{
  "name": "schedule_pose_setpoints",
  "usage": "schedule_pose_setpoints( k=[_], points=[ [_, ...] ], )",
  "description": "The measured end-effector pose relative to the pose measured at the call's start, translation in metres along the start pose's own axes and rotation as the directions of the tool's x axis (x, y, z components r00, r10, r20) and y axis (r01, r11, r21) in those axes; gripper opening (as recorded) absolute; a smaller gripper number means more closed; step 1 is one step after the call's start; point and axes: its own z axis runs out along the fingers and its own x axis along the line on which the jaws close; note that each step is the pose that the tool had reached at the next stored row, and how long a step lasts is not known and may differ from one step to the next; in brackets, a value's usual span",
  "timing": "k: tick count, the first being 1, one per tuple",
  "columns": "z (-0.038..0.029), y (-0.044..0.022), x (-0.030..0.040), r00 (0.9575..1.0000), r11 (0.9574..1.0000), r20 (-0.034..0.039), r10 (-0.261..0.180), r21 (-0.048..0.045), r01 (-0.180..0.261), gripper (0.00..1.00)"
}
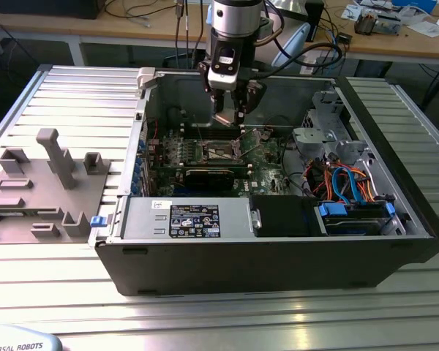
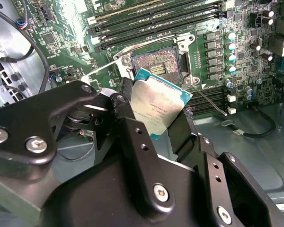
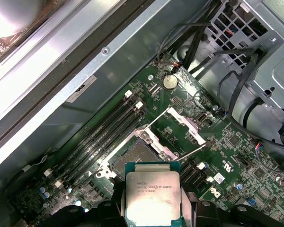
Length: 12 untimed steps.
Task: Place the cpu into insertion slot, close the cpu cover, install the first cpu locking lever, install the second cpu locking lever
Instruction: 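Place the cpu into insertion slot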
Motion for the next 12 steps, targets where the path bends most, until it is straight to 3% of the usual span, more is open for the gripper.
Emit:
schedule_pose_setpoints(
  k=[12],
  points=[
    [0.0006,0.0000,0.0000,1.0000,1.0000,0.0005,0.007,0.0005,-0.007,0.55]
  ],
)
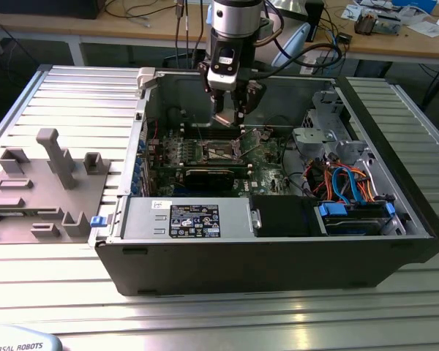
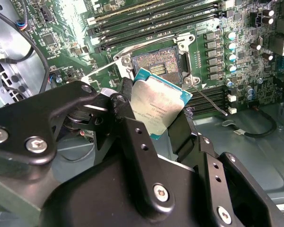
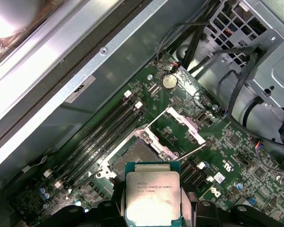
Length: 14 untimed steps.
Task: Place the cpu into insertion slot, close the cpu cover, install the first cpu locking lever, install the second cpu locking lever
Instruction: 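Place the cpu into insertion slot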
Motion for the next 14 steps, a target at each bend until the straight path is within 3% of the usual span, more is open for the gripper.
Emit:
schedule_pose_setpoints(
  k=[14],
  points=[
    [0.0005,0.0000,0.0000,0.9999,0.9999,0.0006,0.013,0.0005,-0.013,0.55]
  ],
)
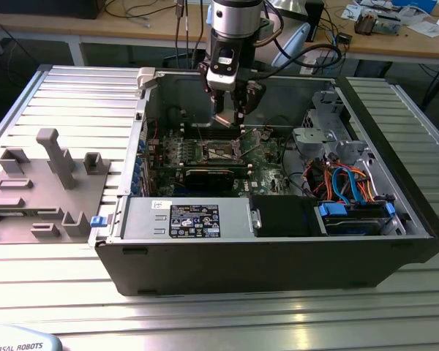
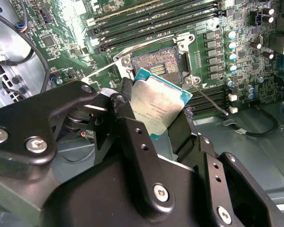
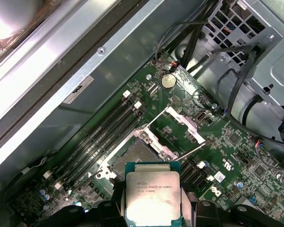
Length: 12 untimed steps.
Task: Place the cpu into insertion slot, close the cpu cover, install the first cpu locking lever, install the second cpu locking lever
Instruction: 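Place the cpu into insertion slot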
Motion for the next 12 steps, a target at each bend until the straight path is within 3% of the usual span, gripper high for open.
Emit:
schedule_pose_setpoints(
  k=[12],
  points=[
    [0.0006,0.0000,0.0000,0.9999,0.9999,0.0008,0.013,0.0008,-0.013,0.55]
  ],
)
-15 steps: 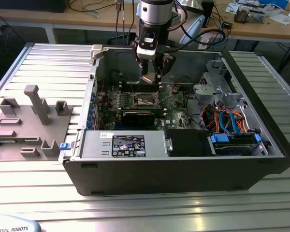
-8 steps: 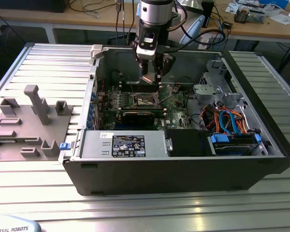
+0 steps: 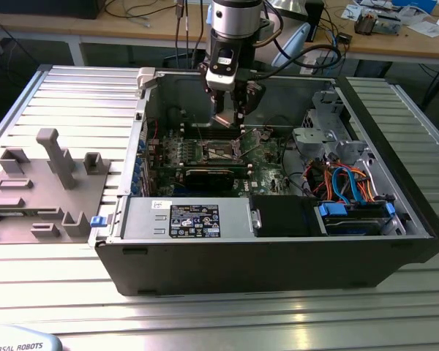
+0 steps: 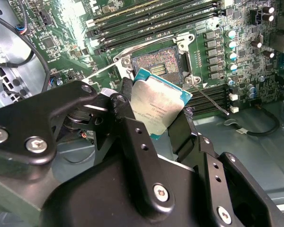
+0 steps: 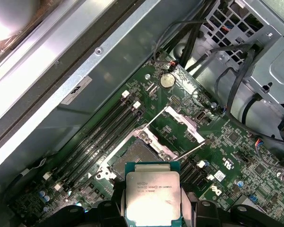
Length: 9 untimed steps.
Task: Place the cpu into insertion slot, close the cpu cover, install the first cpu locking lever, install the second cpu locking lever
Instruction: 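Place the cpu into insertion slot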
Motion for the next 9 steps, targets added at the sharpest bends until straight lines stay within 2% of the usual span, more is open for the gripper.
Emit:
schedule_pose_setpoints(
  k=[9],
  points=[
    [0.0005,0.0000,0.0000,1.0000,1.0000,0.0003,0.009,0.0003,-0.009,0.55]
  ],
)
